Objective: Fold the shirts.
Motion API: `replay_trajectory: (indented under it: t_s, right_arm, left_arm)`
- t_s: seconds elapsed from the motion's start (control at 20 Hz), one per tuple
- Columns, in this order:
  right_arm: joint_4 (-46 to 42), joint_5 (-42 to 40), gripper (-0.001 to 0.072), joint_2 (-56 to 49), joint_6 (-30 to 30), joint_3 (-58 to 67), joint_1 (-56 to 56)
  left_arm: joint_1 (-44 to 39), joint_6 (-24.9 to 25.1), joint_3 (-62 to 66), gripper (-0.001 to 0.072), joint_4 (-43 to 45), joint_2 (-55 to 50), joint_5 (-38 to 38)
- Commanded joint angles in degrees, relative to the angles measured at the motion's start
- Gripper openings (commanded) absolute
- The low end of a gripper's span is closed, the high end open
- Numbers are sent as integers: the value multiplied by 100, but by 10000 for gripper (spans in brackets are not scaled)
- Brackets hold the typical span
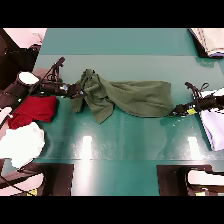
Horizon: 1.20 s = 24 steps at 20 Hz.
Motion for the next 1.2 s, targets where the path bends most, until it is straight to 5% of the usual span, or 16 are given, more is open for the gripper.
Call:
replay_trajectory:
  t_s: [0.0, 0.25, 0.4, 0.75, 1.15]
  right_arm:
    - [-57, 339, 17, 221, 31, 13, 15]
    - [496, 291, 17, 1923, 669, 442, -361]
    - [586, -236, 17, 2684, 1231, 1508, -520]
    - [570, -1491, 17, 3960, 1384, 3840, -619]
    - [538, -640, 16, 4129, 1792, 5681, -1768]
  left_arm:
    - [4, -15, 136, 27, 153, -2, -190]
    - [4, -341, 1777, 27, 1366, 511, -673]
    - [4, -334, 3161, 28, 1478, 1047, -667]
    - [4, -503, 6262, 28, 1508, 1668, -640]
    - [4, -918, 6638, 27, 938, 2516, 127]
